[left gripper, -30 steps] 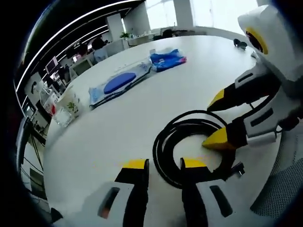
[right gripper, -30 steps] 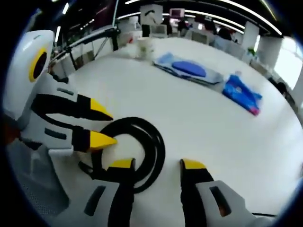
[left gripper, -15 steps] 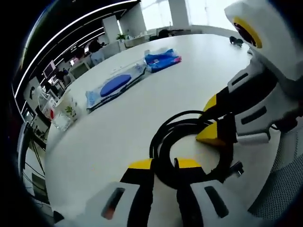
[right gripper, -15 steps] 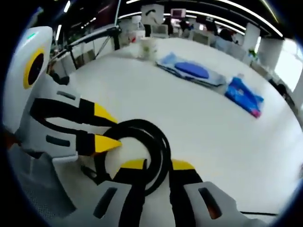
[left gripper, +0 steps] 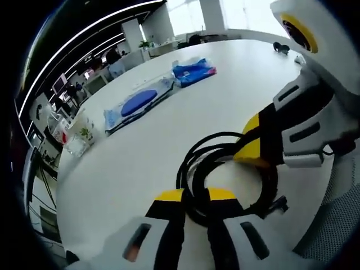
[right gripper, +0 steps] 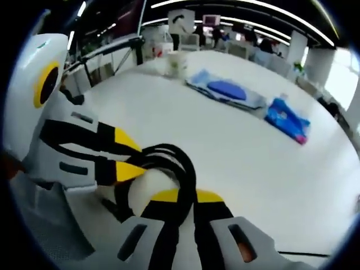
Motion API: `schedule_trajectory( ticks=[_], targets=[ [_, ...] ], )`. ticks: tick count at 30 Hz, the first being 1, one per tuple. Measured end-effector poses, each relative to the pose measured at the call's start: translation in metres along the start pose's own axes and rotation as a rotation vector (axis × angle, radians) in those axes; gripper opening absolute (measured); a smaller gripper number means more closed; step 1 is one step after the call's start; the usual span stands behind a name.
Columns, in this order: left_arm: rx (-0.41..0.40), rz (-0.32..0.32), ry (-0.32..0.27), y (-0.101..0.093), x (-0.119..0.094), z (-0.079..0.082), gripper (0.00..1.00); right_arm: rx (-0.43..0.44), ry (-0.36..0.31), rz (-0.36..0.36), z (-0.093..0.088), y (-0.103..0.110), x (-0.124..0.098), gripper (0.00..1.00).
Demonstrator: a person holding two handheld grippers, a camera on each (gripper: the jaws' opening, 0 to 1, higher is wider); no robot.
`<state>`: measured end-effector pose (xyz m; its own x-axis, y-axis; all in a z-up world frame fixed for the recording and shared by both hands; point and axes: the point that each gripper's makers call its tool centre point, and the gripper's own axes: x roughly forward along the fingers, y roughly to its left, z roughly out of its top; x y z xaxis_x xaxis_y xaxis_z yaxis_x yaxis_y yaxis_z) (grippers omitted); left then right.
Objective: Arrange the tabletop items into an orderly group along one side of the table until the central work area is clear of visible clutter.
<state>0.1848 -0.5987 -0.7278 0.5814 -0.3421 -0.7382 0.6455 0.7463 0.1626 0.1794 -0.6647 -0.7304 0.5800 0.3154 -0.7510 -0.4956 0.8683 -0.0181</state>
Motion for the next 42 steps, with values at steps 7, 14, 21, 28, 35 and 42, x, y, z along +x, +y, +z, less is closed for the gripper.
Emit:
schedule_trajectory(
  ticks=[7,14,21,28,35,42],
  targets=[
    [-0.047,0.004,-0.015,0.009,-0.006,0.014,0.07,0.027,-0.057,-0.002,0.024,-0.002,-0.011,0.03],
    [-0.066,-0.008,-0.052,0.013,-0.010,0.035,0.05,0.051,-0.091,-0.019,0.033,-0.012,-0.017,0.01],
    [-0.064,-0.005,-0.072,0.015,-0.015,0.047,0.05,0.074,-0.115,-0.023,0.042,-0.020,-0.025,0.01],
    [-0.040,-0.010,-0.092,0.024,-0.016,0.070,0.05,0.091,-0.147,-0.033,0.059,-0.032,-0.030,0.01],
    [-0.027,0.001,-0.126,0.034,-0.017,0.094,0.05,0.125,-0.186,-0.045,0.078,-0.045,-0.035,0.01],
    [-0.019,0.002,-0.135,0.038,-0.012,0.105,0.05,0.135,-0.195,-0.052,0.086,-0.056,-0.030,0.01]
  ],
)
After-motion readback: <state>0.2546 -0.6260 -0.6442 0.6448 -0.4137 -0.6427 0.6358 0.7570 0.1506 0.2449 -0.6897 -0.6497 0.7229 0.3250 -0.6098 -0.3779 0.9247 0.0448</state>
